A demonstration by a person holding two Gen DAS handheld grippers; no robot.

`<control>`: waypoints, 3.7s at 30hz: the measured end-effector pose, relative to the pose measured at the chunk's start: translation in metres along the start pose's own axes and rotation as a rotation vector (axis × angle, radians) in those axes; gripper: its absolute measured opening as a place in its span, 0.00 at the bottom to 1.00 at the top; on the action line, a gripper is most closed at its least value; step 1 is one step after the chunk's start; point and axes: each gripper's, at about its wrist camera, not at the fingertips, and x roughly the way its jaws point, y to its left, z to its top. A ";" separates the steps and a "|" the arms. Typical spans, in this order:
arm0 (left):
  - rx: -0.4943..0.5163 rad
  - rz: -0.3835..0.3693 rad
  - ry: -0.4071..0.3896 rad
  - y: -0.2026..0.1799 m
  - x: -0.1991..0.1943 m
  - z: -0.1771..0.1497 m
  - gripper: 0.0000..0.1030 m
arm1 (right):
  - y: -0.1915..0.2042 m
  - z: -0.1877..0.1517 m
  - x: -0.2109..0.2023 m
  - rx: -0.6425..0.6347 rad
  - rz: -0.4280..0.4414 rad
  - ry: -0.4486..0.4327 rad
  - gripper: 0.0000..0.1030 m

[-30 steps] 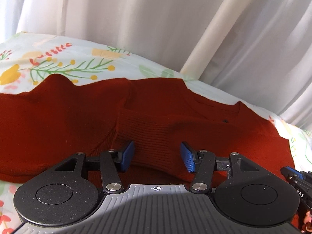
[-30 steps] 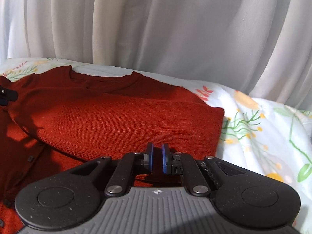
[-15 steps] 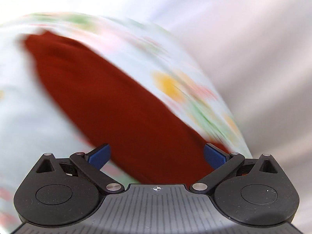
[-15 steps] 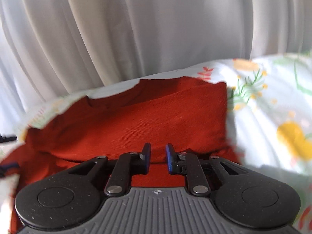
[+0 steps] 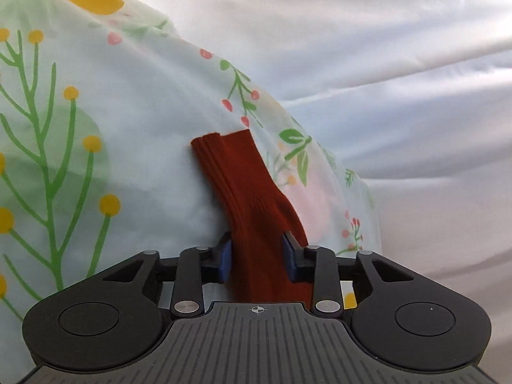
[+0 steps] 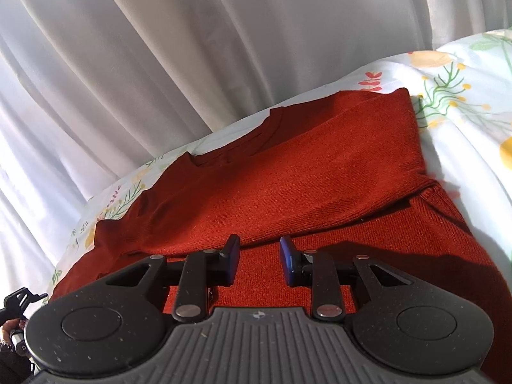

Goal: Fold small clothes

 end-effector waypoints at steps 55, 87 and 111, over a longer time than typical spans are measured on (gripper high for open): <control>0.990 -0.210 0.339 -0.149 -0.035 -0.283 0.81 | 0.073 0.062 0.057 -0.356 -0.077 -0.070 0.03; 1.197 -0.290 0.370 -0.185 -0.026 -0.341 0.83 | -0.006 0.065 0.051 -0.390 -0.498 -0.082 0.08; 1.465 -0.279 0.304 -0.209 0.041 -0.426 0.96 | 0.028 0.059 0.105 -0.432 -0.386 -0.130 0.20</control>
